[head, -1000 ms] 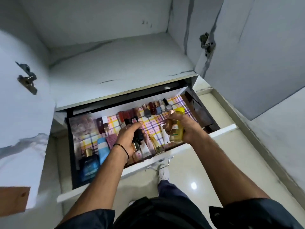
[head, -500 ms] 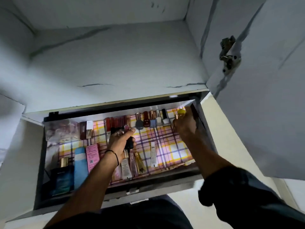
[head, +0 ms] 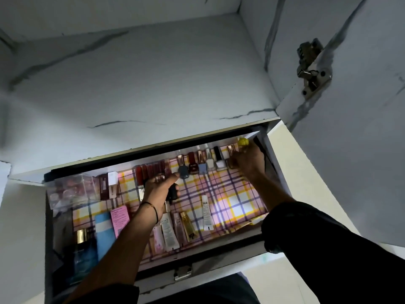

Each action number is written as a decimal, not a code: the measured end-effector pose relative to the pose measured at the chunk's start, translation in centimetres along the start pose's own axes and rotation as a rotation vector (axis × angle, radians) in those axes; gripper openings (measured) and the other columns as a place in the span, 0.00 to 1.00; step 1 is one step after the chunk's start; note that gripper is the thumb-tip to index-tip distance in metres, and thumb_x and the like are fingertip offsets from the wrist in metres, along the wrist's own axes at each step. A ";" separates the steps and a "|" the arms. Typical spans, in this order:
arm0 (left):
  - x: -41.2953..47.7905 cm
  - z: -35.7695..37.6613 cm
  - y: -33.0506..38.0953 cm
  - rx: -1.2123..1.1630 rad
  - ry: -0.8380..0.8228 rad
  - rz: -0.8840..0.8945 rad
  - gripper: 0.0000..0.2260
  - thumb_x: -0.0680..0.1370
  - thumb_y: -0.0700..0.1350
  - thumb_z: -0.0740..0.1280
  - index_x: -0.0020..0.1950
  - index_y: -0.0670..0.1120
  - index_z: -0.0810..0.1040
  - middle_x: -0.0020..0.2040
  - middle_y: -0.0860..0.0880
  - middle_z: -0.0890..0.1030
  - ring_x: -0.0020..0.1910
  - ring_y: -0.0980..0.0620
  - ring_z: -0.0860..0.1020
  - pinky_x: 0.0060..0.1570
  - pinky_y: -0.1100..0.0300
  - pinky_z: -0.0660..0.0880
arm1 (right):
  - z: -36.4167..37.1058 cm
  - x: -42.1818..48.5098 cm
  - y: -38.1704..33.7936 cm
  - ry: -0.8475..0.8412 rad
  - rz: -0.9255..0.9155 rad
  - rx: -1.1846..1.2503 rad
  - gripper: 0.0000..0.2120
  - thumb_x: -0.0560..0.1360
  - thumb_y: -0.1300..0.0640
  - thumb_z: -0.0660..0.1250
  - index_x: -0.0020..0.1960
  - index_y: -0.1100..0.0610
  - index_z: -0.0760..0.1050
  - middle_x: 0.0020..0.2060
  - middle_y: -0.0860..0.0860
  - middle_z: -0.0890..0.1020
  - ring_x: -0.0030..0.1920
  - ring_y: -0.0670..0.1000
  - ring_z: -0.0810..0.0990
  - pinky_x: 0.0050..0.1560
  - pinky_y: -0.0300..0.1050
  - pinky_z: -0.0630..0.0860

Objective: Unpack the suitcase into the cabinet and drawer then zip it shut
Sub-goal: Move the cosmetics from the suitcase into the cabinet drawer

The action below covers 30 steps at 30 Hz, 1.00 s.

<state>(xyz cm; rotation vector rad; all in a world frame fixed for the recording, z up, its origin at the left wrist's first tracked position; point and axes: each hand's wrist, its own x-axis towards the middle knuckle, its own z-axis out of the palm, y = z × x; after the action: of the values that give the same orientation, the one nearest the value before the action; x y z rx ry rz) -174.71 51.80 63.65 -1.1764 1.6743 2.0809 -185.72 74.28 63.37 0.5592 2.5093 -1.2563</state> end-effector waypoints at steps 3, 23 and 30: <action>0.5 -0.1 0.2 -0.036 -0.016 -0.014 0.10 0.76 0.43 0.72 0.51 0.37 0.79 0.31 0.44 0.77 0.26 0.47 0.75 0.31 0.57 0.74 | -0.2 -0.7 0.4 -0.021 0.013 0.033 0.12 0.69 0.63 0.73 0.42 0.49 0.74 0.36 0.43 0.78 0.37 0.46 0.77 0.33 0.38 0.69; 0.1 -1.4 1.1 0.000 -0.068 -0.053 0.08 0.77 0.44 0.71 0.51 0.40 0.79 0.33 0.46 0.76 0.25 0.52 0.75 0.24 0.65 0.71 | 1.4 -1.3 1.2 0.056 0.194 0.046 0.09 0.78 0.58 0.67 0.56 0.61 0.76 0.47 0.56 0.80 0.46 0.58 0.80 0.42 0.43 0.70; 0.3 -1.5 0.8 0.006 -0.059 -0.028 0.09 0.76 0.44 0.72 0.51 0.39 0.79 0.33 0.44 0.77 0.25 0.51 0.75 0.24 0.63 0.72 | 2.1 -1.1 0.9 0.058 0.249 0.196 0.14 0.71 0.50 0.67 0.49 0.60 0.77 0.43 0.60 0.84 0.38 0.57 0.81 0.37 0.48 0.78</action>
<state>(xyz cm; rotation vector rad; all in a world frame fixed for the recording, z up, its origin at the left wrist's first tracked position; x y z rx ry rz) -174.76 50.14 63.95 -1.1190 1.6270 2.0719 -184.13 72.85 61.97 0.9343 2.2867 -1.4125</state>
